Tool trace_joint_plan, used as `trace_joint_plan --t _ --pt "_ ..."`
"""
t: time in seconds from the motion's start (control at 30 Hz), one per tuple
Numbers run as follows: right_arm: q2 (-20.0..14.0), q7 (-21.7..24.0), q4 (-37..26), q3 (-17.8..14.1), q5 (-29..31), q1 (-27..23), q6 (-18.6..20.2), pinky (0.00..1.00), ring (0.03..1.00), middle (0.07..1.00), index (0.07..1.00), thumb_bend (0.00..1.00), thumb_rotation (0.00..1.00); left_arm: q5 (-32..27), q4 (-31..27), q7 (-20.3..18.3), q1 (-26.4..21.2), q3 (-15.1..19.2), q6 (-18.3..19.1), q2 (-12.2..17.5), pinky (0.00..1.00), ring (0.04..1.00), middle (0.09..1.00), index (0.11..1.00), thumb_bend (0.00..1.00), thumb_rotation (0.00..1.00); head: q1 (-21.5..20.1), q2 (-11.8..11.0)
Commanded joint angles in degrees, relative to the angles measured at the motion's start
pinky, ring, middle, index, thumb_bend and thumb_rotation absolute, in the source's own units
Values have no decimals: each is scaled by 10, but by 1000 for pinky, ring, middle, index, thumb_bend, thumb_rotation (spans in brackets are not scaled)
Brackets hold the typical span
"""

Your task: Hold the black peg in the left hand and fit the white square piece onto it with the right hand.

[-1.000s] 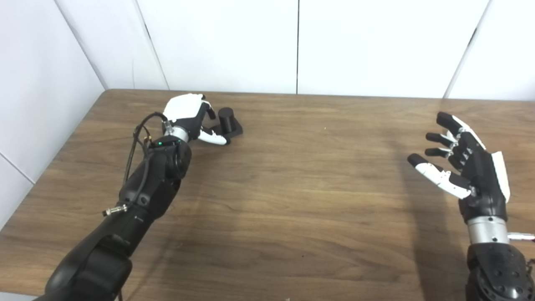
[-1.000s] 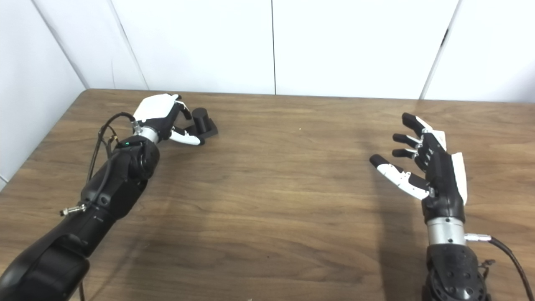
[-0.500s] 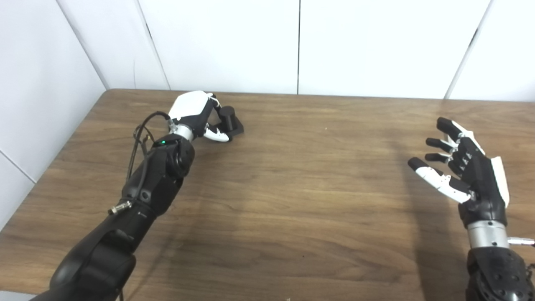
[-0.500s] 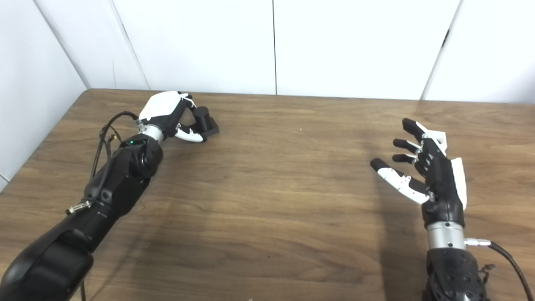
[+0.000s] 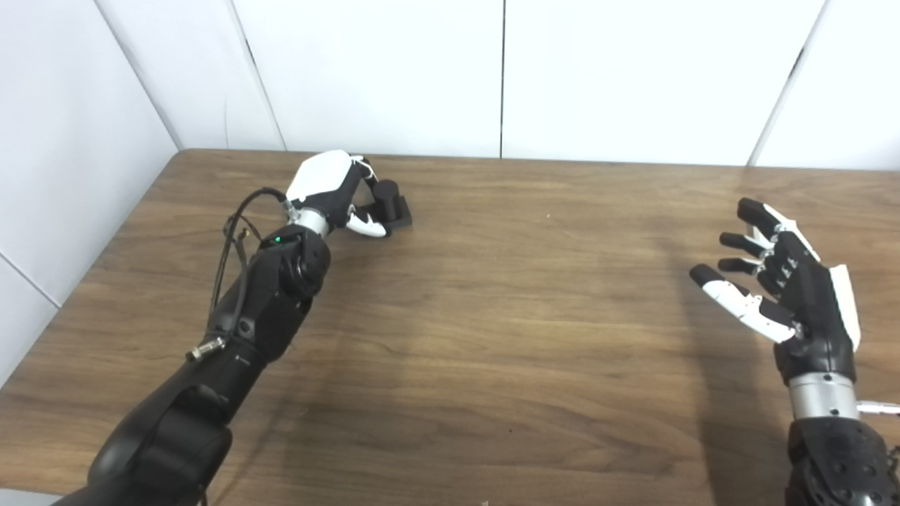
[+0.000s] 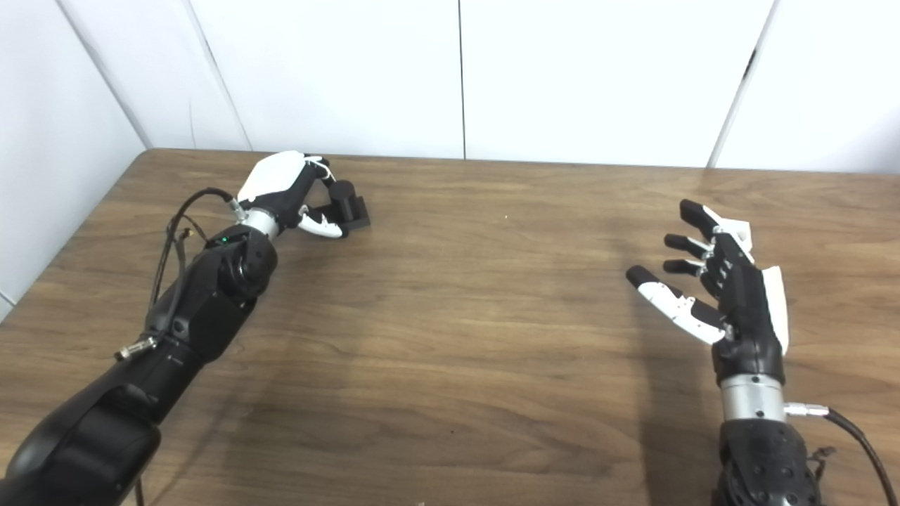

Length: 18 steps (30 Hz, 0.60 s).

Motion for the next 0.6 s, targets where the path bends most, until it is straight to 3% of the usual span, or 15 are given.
trace_joint_plan --t 0.0,0.2,0.4,0.57 --pt "-4 -3 -23 -3 -2 -15 -16 611 749 862 825 600 258 -3 9 -5 -6 -4 -3 10 990 966 899 488 517 75 1 0" --pt "-4 -3 -23 -3 -2 -15 -15 618 746 861 822 600 251 -50 -10 -31 3 13 -28 13 1000 992 911 487 522 73 -2 1" --pt "-2 -4 -21 -2 -4 -15 -14 618 745 856 819 616 275 -138 -28 -75 10 38 -95 20 1000 1000 939 487 523 73 -1 1" --pt "1 -3 -21 -2 3 -14 -13 633 765 868 827 612 260 -176 -40 -123 6 37 -149 32 1000 1000 947 490 522 76 -2 1"
